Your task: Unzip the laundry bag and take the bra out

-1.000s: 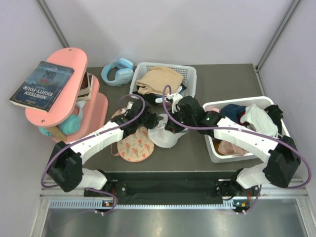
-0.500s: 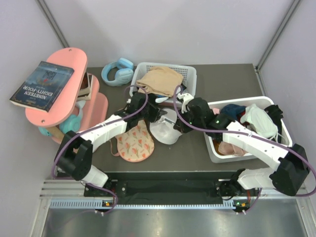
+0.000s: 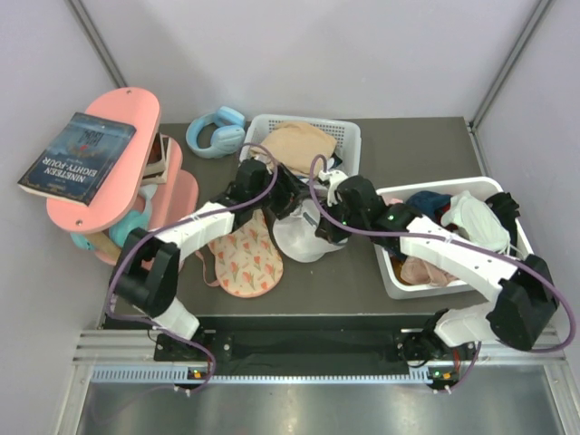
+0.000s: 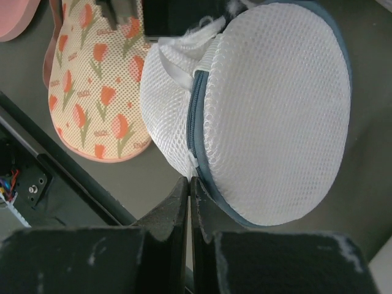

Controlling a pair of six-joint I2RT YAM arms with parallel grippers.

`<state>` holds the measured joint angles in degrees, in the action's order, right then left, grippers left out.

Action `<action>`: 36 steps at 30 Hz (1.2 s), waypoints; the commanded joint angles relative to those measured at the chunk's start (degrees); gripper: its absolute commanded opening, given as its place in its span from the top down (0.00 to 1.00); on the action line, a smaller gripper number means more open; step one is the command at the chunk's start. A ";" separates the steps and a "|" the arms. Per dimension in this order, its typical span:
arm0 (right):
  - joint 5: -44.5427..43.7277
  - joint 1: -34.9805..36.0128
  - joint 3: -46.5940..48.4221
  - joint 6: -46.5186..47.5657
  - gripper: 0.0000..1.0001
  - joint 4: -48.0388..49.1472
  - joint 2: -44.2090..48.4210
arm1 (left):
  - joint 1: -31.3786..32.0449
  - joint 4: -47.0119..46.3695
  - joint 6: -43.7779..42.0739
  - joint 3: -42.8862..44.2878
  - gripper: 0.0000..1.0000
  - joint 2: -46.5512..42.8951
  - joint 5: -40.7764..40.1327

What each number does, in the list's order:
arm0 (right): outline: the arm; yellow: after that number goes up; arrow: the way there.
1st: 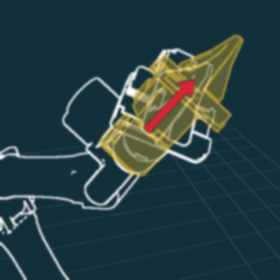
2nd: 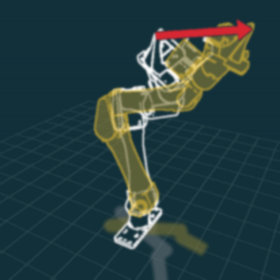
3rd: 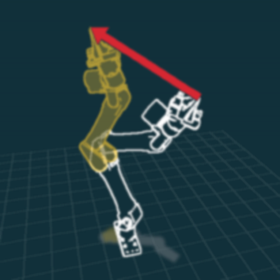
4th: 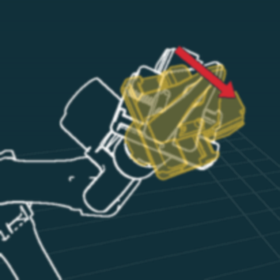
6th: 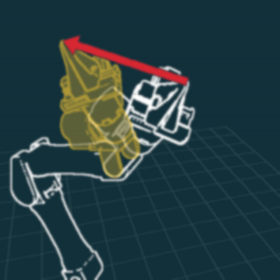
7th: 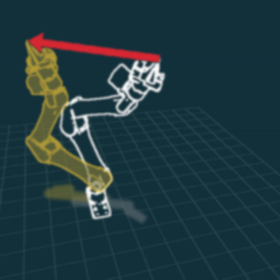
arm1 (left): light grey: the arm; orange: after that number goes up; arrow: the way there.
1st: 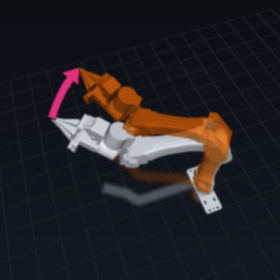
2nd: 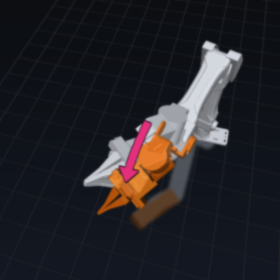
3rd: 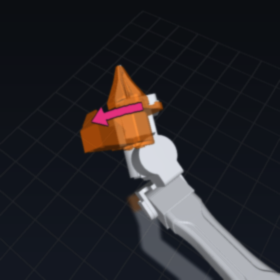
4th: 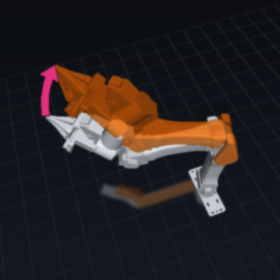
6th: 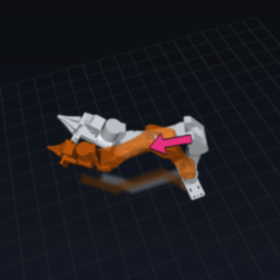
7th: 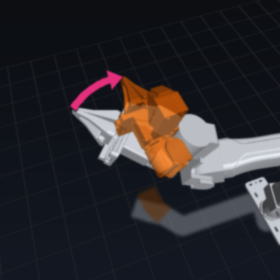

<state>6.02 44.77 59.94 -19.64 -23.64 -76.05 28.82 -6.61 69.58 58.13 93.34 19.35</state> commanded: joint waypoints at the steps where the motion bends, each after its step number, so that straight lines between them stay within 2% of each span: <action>1: 3.73 0.66 4.48 0.65 1.00 3.16 -2.87 | -0.69 13.88 -8.83 3.56 0.22 -9.48 -6.07; 3: 4.70 0.93 6.06 1.00 1.00 3.25 -5.06 | -0.61 20.80 -10.07 3.75 0.21 -13.08 -9.50; 7: 6.98 1.98 8.43 1.53 1.00 3.77 -8.32 | -0.52 28.14 -9.91 2.17 0.20 -17.92 -11.80; 12: 9.00 3.74 10.02 1.80 1.00 5.00 -10.96 | 0.36 25.07 -4.73 -4.33 0.24 -21.97 -9.51; 20: 9.45 4.88 9.67 2.32 1.00 4.92 -10.96 | 1.77 27.26 -4.54 -5.04 0.29 -20.48 -8.54; 24: 9.45 5.06 9.58 2.50 1.00 5.09 -10.78 | 2.03 23.41 -2.62 -7.85 0.33 -20.83 -7.58; 27: 9.27 5.24 9.67 2.67 1.00 4.92 -10.70 | 2.29 20.16 -1.64 -8.91 0.43 -19.61 -6.35; 29: 9.01 5.41 9.67 2.85 1.00 4.92 -10.43 | 2.47 20.06 -2.17 -7.95 0.53 -17.67 -5.82; 30: 8.92 5.32 9.58 2.85 1.00 4.74 -10.35 | 2.56 20.06 -2.52 -7.68 0.67 -17.14 -5.38; 33: 8.66 5.41 9.49 2.85 1.00 4.65 -9.99 | 2.56 19.45 -2.61 -7.50 0.97 -16.00 -5.64; 34: 8.48 5.41 9.49 2.76 1.00 4.31 -9.99 | 2.56 19.27 -2.61 -7.33 1.00 -15.91 -5.82; 36: 8.39 5.41 9.32 2.76 1.00 4.13 -9.99 | 2.56 19.35 -2.87 -6.98 1.00 -15.82 -5.99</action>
<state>14.44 49.10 66.89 -17.74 -21.37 -87.83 31.22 15.42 67.48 49.69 77.21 13.65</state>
